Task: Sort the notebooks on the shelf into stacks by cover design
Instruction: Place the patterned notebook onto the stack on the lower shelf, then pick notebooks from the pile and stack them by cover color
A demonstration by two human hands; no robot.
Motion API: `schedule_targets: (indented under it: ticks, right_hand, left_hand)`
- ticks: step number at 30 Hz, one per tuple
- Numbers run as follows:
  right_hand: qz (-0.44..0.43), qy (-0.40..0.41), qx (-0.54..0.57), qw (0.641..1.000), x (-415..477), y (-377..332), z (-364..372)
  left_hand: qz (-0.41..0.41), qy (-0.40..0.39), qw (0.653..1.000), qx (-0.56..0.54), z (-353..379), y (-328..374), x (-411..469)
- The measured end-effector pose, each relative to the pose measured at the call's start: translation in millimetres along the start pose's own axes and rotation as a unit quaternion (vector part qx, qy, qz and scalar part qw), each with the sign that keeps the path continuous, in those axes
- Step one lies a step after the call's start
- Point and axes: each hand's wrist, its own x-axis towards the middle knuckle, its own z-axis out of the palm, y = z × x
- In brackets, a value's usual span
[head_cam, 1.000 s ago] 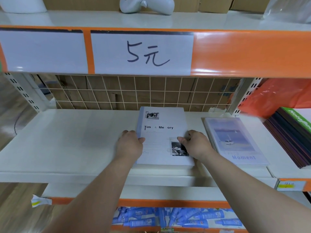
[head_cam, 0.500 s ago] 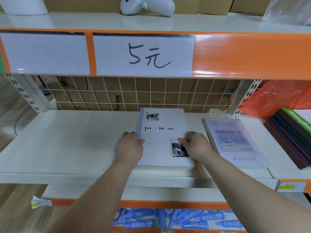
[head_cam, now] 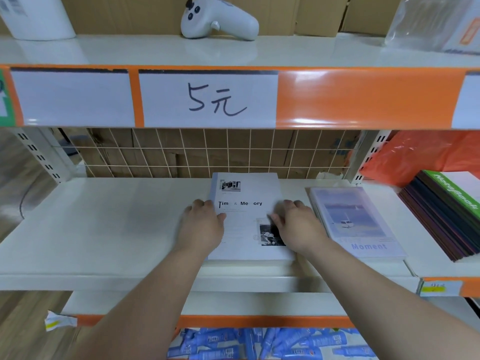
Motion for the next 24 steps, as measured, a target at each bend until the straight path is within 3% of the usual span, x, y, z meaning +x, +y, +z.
schedule_targets:
  ticks: [5,9,14,24]
  right_hand:
    - [-0.094,-0.050,-0.087,0.991,-3,-3,-8]
    - [-0.094,-0.068,-0.091,0.989,-12,4,-12]
    - [-0.068,-0.036,-0.088,0.993,-27,35,-37]
    - [-0.005,0.018,-0.123,0.992,-74,158,-104]
  left_hand:
    - [0.128,-0.067,0.986,0.088,-8,39,-6]
    - [0.145,-0.094,0.979,0.104,-2,53,-13]
    - [0.173,-0.092,0.977,0.080,-2,89,-15]
    - [0.269,-0.079,0.957,0.078,11,235,-49]
